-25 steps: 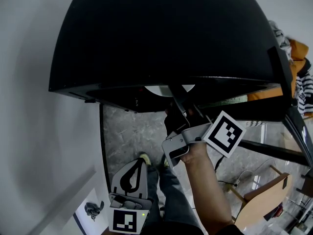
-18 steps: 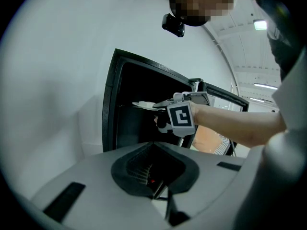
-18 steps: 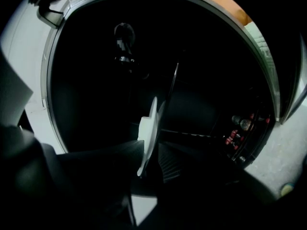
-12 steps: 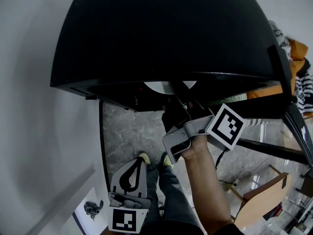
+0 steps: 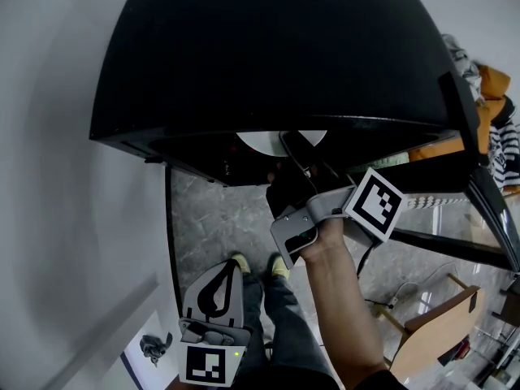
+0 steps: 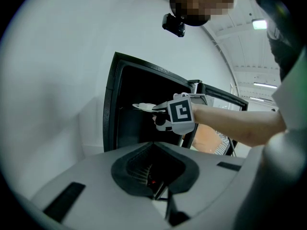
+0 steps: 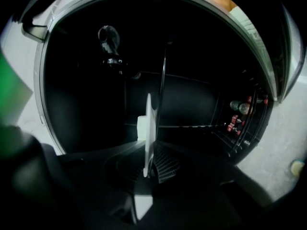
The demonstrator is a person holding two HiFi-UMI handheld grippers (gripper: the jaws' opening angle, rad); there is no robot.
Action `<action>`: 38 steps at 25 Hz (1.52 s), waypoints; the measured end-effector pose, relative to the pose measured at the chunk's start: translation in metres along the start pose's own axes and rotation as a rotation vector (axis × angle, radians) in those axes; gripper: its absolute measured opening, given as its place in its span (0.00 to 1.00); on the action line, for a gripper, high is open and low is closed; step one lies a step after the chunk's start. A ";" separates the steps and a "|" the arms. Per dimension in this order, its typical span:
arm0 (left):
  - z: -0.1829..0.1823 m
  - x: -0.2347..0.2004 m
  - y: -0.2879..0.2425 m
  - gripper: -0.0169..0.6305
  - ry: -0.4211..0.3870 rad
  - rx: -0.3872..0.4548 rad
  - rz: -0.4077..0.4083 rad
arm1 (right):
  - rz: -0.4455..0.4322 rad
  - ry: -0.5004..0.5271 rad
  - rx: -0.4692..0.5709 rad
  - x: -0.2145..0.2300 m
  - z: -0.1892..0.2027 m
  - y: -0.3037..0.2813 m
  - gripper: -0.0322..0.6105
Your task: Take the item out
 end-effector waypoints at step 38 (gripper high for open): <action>-0.018 0.065 0.058 0.04 -0.061 0.069 0.034 | 0.030 0.020 -0.079 -0.007 -0.010 0.152 0.09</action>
Point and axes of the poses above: the fingertips, and each gripper's own axes: y backward along the fingers, x to its right, z out of its underside, the point moved 8 cm from there along y, backward along the fingers, and after that the axes turned 13 degrees about x, right-handed, at the moved point
